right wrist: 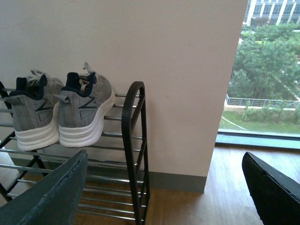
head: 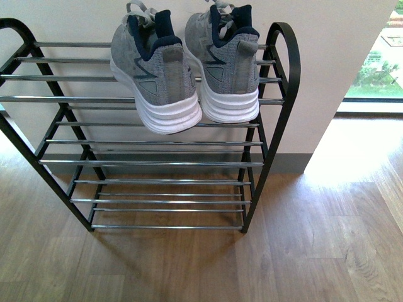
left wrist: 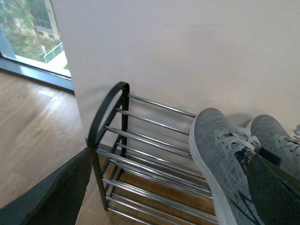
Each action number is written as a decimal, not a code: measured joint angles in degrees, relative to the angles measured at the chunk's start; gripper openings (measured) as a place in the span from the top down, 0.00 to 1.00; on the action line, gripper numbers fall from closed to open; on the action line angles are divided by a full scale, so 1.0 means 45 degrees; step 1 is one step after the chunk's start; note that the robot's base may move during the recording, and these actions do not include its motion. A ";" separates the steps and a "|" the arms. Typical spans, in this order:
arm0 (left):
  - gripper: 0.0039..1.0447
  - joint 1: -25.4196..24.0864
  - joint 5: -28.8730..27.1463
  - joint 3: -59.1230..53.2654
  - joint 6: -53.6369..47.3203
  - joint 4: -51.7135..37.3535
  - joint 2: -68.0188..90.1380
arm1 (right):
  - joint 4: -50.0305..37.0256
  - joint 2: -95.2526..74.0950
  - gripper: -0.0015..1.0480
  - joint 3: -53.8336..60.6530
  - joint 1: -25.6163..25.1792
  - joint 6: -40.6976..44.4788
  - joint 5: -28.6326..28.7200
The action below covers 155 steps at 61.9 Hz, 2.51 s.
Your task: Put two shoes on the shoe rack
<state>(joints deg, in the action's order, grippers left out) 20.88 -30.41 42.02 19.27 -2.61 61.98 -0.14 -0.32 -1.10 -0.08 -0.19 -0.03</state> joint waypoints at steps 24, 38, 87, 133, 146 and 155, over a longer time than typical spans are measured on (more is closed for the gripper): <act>0.18 -0.1647 0.1729 -0.3667 -0.1370 -0.1273 -0.4313 | 0.0005 0.0005 0.09 0.0000 0.0000 0.0000 0.0000; 0.61 -0.2895 0.5066 -0.6271 -0.3871 -0.4085 -0.5965 | 0.0015 0.0005 0.09 0.0000 0.0000 0.0000 0.0000; 0.99 -0.4590 0.6756 -0.8762 -0.4143 -0.2613 -0.9986 | 0.0015 0.0000 0.09 0.0000 0.0000 0.0000 0.0000; 0.99 -0.4595 0.6756 -0.9165 -0.4148 0.0583 -1.3556 | 0.0015 0.0000 0.09 0.0000 0.0000 0.0000 0.0000; 0.99 -0.4595 0.6756 -0.9165 -0.4148 0.0583 -1.3561 | 0.0015 0.0005 0.09 0.0000 0.0000 0.0000 0.0005; 0.88 -0.4595 0.6756 -0.9165 -0.4143 0.0583 -1.3561 | 0.0015 0.0005 0.09 0.0000 0.0000 0.0000 0.0000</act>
<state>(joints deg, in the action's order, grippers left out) 0.21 -0.01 0.78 0.62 0.01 0.95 -0.08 -0.30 -1.10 -0.08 -0.19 -0.03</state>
